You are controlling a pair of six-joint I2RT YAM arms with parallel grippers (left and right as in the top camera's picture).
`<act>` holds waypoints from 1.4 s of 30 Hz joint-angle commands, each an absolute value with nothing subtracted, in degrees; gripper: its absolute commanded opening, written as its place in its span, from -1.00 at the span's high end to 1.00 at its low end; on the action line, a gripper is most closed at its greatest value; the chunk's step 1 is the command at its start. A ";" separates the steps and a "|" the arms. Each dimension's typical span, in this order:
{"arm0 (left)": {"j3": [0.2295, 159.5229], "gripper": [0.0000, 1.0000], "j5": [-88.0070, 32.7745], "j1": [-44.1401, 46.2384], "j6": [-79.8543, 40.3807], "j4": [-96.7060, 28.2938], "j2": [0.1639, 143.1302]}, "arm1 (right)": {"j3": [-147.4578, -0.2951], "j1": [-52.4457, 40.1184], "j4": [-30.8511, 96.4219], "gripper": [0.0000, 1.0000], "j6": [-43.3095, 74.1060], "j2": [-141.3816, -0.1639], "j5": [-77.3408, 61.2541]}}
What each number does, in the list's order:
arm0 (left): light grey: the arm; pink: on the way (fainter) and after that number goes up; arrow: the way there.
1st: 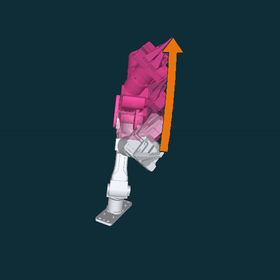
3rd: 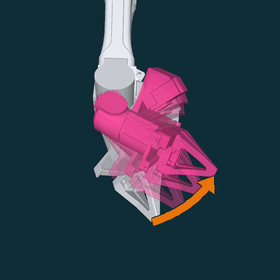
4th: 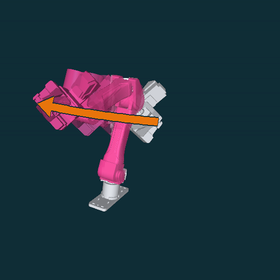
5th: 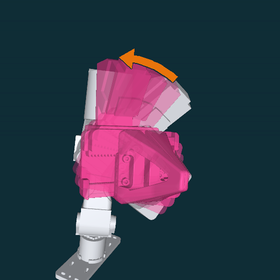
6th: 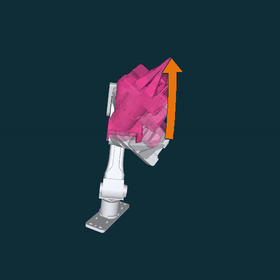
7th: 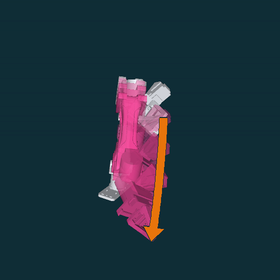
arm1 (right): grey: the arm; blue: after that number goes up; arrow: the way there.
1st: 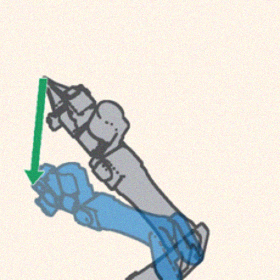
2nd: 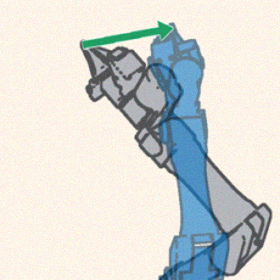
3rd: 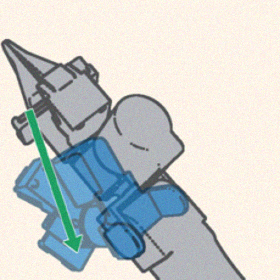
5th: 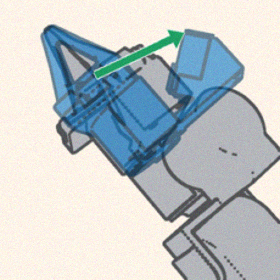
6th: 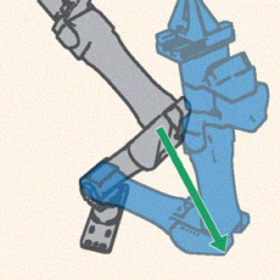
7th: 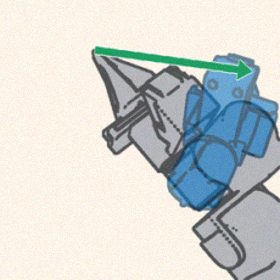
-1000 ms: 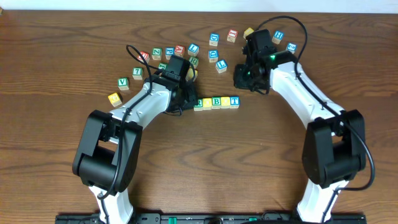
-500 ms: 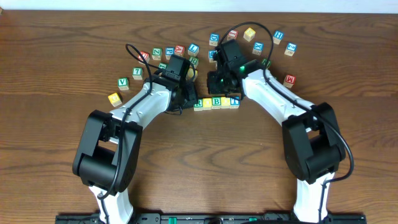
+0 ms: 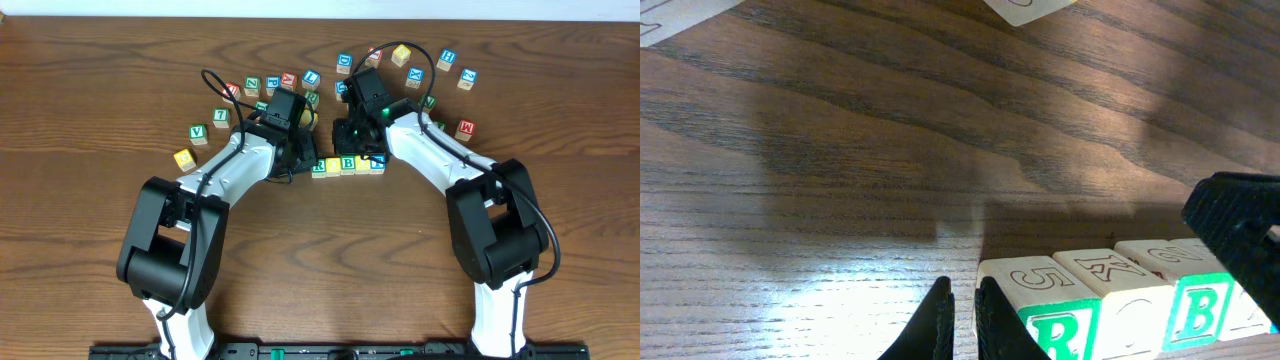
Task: Spell out ROBOT
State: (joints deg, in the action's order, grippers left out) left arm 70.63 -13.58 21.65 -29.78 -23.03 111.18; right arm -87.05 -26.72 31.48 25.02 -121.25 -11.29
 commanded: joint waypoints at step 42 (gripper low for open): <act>70.39 0.81 -12.82 21.67 -29.45 -23.22 111.72 | -87.26 -28.29 32.53 0.82 23.55 -121.78 -14.48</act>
State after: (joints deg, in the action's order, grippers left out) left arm 70.63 -13.56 21.65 -29.78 -23.07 111.18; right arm -87.05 -28.69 33.45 24.32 -121.25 -14.17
